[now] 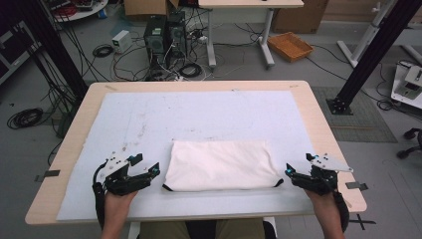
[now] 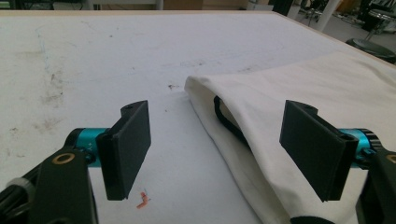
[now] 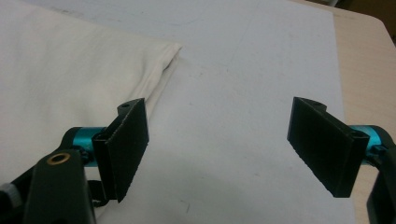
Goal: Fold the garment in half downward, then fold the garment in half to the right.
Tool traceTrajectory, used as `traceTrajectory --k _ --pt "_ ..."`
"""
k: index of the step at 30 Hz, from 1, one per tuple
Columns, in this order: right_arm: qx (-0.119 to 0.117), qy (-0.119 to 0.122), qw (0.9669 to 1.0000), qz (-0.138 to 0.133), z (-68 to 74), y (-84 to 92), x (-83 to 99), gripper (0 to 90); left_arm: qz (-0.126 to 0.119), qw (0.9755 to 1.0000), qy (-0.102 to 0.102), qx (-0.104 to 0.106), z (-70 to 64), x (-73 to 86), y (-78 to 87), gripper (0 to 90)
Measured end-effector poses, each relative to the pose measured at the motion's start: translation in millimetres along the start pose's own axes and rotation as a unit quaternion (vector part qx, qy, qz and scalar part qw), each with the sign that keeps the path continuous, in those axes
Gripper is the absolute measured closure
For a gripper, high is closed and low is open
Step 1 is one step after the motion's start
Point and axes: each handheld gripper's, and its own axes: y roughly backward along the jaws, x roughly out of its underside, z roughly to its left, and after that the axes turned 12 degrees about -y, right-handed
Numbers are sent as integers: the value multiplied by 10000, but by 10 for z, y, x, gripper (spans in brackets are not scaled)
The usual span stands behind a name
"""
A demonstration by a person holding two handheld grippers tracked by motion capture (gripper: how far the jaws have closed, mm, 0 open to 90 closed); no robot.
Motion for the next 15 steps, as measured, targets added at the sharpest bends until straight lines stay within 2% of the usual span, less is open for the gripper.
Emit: traceTrajectory --k 4,8,15 --pt "-12 -82 10000 -3 -17 10 4 204 -37 10000 -13 4 6 -1 14 247" --pt "-56 -40 10000 7 4 1 0 204 -29 10000 -9 28 1 4 6 247" --pt "-90 2 9999 46 32 -21 13 204 167 9998 12 77 -50 0 -55 247"
